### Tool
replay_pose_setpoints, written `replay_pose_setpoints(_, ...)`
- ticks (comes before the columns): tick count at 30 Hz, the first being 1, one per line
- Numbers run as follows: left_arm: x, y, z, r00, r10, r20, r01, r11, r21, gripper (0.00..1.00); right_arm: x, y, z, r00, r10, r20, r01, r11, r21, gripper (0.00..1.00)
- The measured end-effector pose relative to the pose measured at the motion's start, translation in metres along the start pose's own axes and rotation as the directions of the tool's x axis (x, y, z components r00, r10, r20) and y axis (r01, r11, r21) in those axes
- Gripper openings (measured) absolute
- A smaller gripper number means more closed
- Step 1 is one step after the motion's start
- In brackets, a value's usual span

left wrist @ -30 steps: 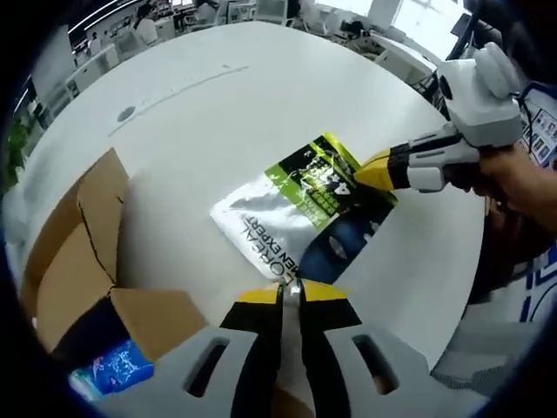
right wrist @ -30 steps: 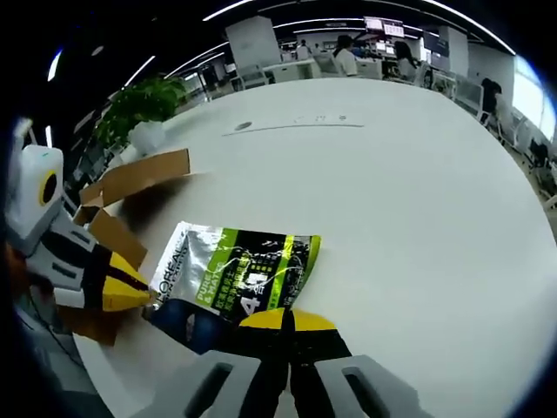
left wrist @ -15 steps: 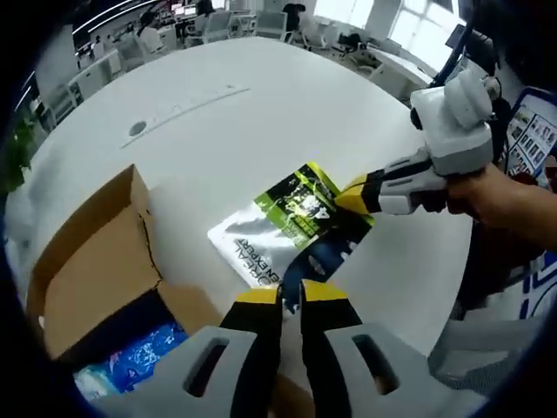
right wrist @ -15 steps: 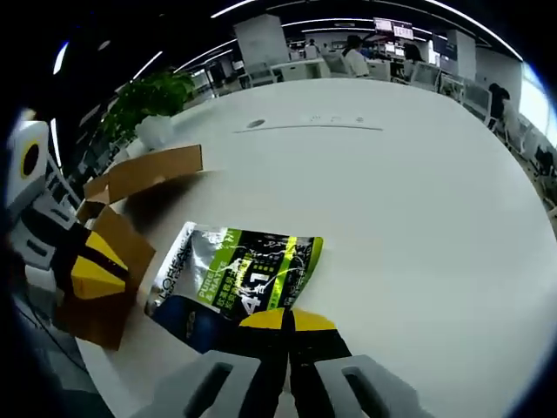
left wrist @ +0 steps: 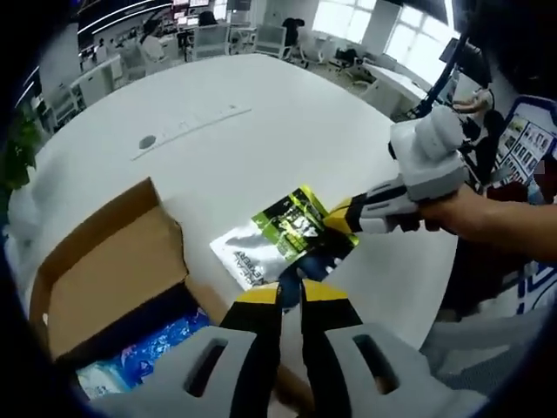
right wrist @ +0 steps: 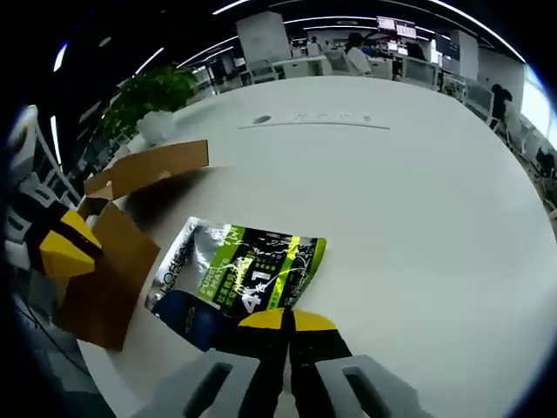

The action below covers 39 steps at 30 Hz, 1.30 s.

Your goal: Operate the shoe box by opening the lid, removing the specified soft item, and placing it in the target area until the item is outside and the box remains undamaged.

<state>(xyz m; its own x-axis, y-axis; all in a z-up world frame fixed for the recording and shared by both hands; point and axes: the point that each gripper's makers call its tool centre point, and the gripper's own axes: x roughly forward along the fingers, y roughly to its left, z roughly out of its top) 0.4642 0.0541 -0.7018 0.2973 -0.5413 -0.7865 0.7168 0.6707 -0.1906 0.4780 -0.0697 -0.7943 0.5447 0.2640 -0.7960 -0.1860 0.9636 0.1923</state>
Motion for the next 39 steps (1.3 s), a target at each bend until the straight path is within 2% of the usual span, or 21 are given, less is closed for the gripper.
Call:
replay_pose_setpoints(4,-0.011,0.006,0.0,1.0,-0.004,0.019,0.004,1.0,-0.01,0.06,0.0,0.004,-0.001,1.0,0.007,-0.013,-0.007,1.0,-0.01,0.0)
replay_pose_setpoints(7,-0.021,0.012,-0.001,0.999,-0.008,0.04,0.009,1.0,-0.017,0.06,-0.002,0.0,0.004,1.0,-0.027,0.015,0.027,0.998,-0.058,0.0)
replay_pose_setpoints(10,-0.027,0.018,-0.004,0.999,-0.008,0.049,0.009,1.0,-0.019,0.07,-0.005,0.004,0.008,0.999,-0.023,0.034,0.026,0.996,-0.085,0.08)
replay_pose_setpoints(16,-0.037,0.027,-0.014,0.999,0.002,0.052,-0.002,1.0,0.001,0.09,-0.013,0.011,0.016,0.998,-0.017,0.054,0.023,0.993,-0.112,0.12)
replay_pose_setpoints(19,-0.043,0.031,-0.019,0.998,0.004,0.058,-0.004,1.0,0.013,0.11,-0.018,0.019,0.022,0.997,0.014,0.075,-0.005,0.994,-0.113,0.16)
replay_pose_setpoints(22,-0.049,0.038,-0.025,0.998,0.006,0.064,-0.008,1.0,0.026,0.13,-0.025,0.032,0.027,0.995,0.055,0.088,-0.041,0.987,-0.152,0.23)
replay_pose_setpoints(29,-0.067,0.055,-0.04,0.997,0.004,0.074,-0.01,0.996,0.083,0.2,-0.039,0.062,0.037,0.985,0.134,0.107,-0.104,0.962,-0.252,0.36)
replay_pose_setpoints(32,-0.073,0.063,-0.046,0.997,0.014,0.071,-0.021,0.994,0.107,0.21,-0.043,0.069,0.039,0.986,0.132,0.098,-0.09,0.931,-0.353,0.42)
replay_pose_setpoints(36,-0.08,0.073,-0.052,0.997,0.025,0.071,-0.034,0.991,0.128,0.24,-0.047,0.08,0.04,0.985,0.146,0.087,-0.101,0.914,-0.393,0.5)
replay_pose_setpoints(39,-0.086,0.081,-0.056,0.996,0.041,0.073,-0.052,0.988,0.148,0.27,-0.052,0.091,0.042,0.983,0.166,0.073,-0.12,0.896,-0.428,0.53)
